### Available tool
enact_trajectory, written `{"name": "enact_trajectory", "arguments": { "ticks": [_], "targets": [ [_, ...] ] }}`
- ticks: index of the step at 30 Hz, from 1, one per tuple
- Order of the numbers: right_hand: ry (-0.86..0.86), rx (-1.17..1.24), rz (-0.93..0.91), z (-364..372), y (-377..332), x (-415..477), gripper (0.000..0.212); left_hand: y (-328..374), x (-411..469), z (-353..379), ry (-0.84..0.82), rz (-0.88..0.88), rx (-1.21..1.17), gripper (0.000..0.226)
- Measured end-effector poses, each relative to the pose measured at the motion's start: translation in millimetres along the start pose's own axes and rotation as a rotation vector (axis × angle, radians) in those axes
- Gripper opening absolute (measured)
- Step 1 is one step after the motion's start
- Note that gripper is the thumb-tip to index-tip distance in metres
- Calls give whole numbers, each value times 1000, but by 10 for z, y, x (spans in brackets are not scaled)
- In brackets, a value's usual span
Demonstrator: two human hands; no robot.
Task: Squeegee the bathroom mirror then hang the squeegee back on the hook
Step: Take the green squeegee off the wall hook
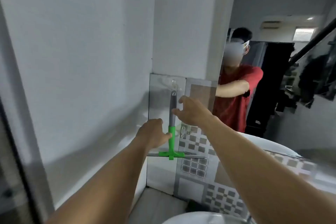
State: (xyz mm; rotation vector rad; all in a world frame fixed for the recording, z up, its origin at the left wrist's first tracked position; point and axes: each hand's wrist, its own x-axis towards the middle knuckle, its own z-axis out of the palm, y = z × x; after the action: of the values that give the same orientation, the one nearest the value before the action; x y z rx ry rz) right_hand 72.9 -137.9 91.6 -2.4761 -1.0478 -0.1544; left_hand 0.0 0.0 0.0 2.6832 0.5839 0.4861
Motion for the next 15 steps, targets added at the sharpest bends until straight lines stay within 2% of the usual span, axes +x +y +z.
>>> {"name": "enact_trajectory", "arguments": {
  "ticks": [4, 7, 9, 15],
  "targets": [
    [87, 176, 104, 253, -30, 171, 40, -46, 38, 184, -35, -45, -154, 65],
    [143, 344, 162, 405, -23, 261, 34, -54, 44, 373, -20, -48, -282, 33],
    [175, 387, 179, 441, -29, 290, 28, -37, 13, 445, 14, -58, -363, 20],
    [216, 428, 176, 433, -43, 255, 27, 43, -102, 476, 67, -88, -513, 19]
  ]
}}
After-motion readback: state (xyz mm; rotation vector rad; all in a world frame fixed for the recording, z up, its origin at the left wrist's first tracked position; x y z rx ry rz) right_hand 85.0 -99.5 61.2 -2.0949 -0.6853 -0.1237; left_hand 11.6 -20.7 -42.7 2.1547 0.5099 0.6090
